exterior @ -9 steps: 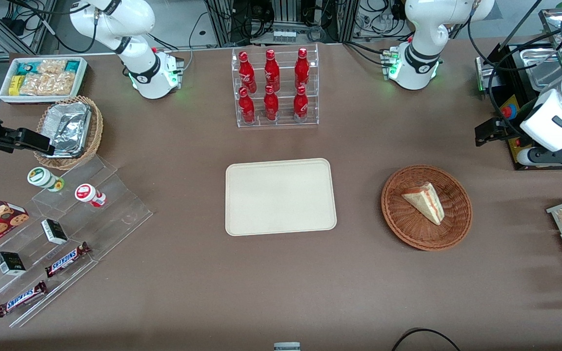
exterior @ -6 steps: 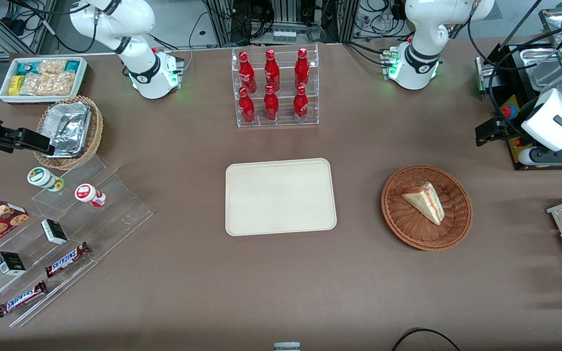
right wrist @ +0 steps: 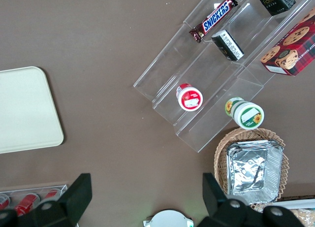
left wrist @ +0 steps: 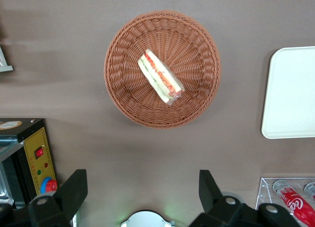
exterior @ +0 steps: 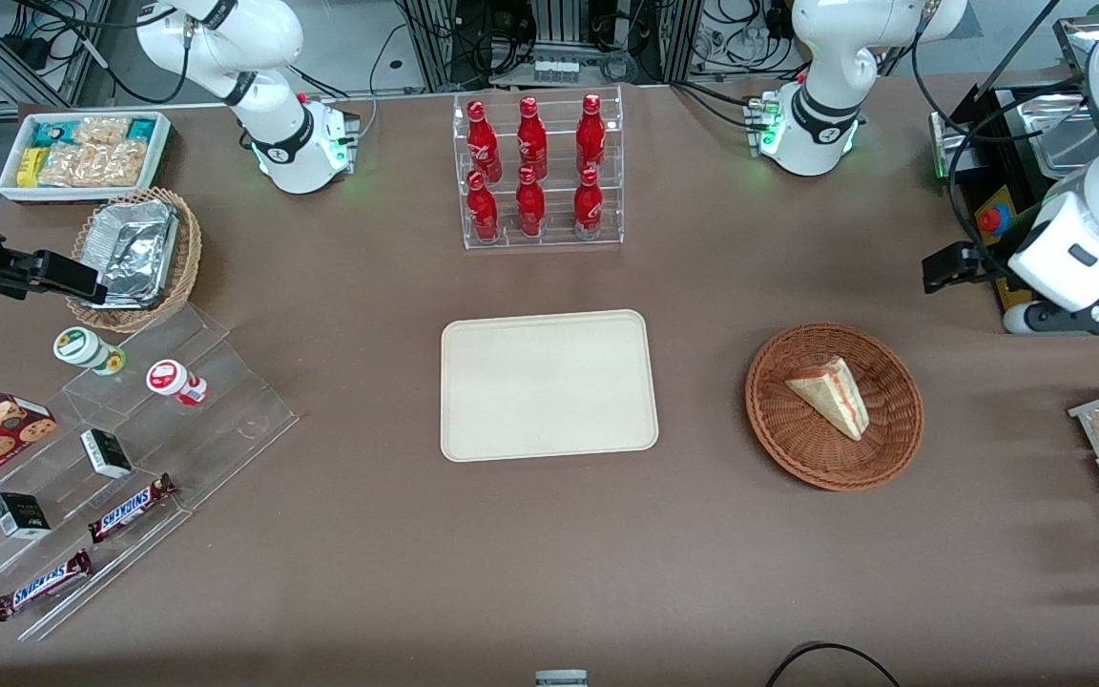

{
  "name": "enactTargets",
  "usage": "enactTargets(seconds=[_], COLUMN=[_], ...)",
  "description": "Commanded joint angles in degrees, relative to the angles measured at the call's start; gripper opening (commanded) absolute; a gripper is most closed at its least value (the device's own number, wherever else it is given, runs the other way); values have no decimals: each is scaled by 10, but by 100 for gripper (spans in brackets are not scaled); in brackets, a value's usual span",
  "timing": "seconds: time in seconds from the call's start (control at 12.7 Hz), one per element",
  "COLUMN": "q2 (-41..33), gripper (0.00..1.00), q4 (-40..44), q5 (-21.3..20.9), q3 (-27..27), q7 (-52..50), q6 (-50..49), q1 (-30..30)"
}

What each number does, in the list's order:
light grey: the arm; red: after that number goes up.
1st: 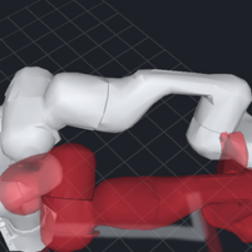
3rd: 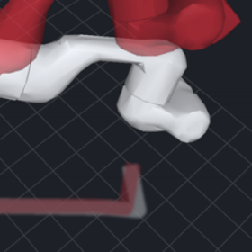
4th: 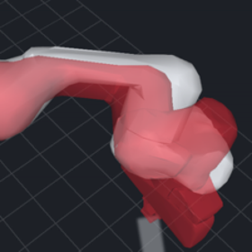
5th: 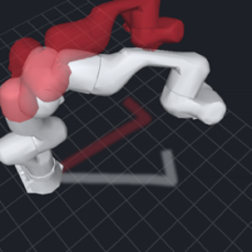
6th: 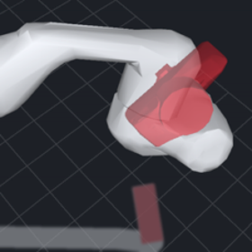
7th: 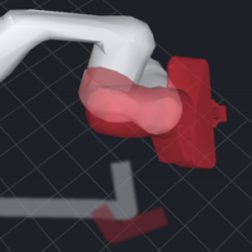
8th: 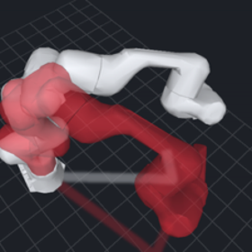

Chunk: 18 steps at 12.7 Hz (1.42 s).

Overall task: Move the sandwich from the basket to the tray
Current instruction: 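Move the left gripper over the wicker basket toward the sandwich, then lower the open left gripper around the upright sandwich wedge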

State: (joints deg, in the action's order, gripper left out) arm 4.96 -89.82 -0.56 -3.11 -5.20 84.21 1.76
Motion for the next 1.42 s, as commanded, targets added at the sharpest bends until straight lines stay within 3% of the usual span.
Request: enactTargets(seconds=[0.0, 0.47, 0.95, 1.34], q2=[25, 75, 80, 59], gripper=[100, 100, 100, 100], q4=[1, -10, -106, -211], q5=[3, -1, -1, -1], q3=[-1, -1, -2, -5], q7=[-8, -31, -104, -234], q6=[14, 59, 181, 303], q1=[-7, -8, -4, 2])
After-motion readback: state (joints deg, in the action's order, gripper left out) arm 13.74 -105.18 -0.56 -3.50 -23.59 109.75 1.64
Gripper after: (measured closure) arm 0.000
